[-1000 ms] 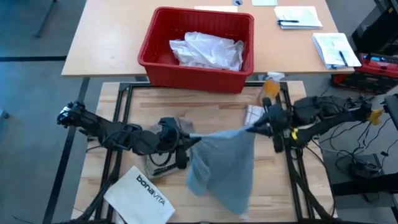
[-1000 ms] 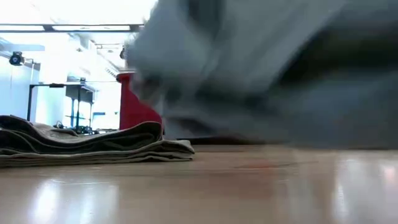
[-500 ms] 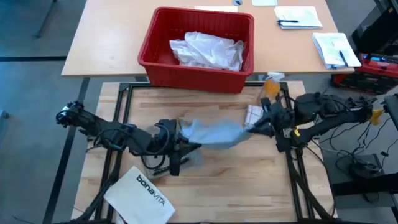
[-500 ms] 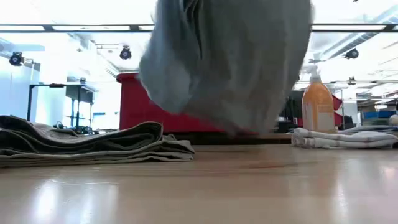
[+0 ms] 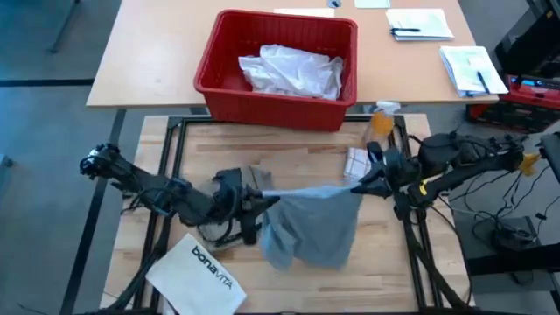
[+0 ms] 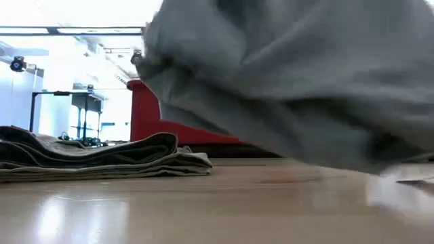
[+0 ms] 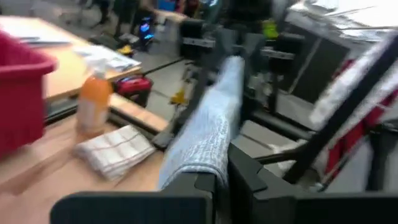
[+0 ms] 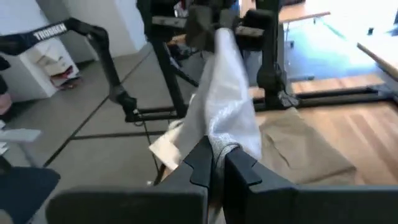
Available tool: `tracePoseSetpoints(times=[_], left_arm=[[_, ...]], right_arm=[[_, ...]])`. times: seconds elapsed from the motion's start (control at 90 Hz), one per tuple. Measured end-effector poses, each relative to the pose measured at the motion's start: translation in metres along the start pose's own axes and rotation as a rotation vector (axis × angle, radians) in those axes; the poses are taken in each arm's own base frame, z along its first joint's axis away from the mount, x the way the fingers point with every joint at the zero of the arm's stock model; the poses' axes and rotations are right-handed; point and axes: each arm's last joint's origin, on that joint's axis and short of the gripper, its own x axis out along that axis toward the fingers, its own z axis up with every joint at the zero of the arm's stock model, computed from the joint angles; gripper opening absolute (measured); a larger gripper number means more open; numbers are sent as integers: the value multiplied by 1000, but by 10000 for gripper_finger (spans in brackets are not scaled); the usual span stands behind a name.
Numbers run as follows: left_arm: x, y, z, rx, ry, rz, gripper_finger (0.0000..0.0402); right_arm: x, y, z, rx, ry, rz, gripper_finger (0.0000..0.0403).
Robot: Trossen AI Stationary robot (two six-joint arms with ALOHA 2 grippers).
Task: Fold laundry
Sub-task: Fold the gray shirt
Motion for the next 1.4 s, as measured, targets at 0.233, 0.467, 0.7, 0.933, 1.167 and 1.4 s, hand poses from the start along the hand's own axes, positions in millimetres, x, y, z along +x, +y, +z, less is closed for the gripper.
tracePoseSetpoints(times=[0.233,0.467,0.7,0.933,1.167,1.4], left_arm=[[-3,-17,-21,28,14,-5,0],[-5,-35,-35,16,-2,-51,0],[-16,-56,-54,-28,22,-126,0],[-28,-80,-75,-17,35,-227,0],[-15,-100,-98,-10,63,-288,0],[-5,-138,-121,-49,90,-336,0]], right_arm=[[10,8,-13,-2,-57,54,0],[21,19,-40,58,-29,114,0],[21,48,-56,2,-38,227,0],[15,75,-70,-57,-39,207,0],[42,105,-92,-98,46,258,0],[54,140,-100,-32,55,317,0]])
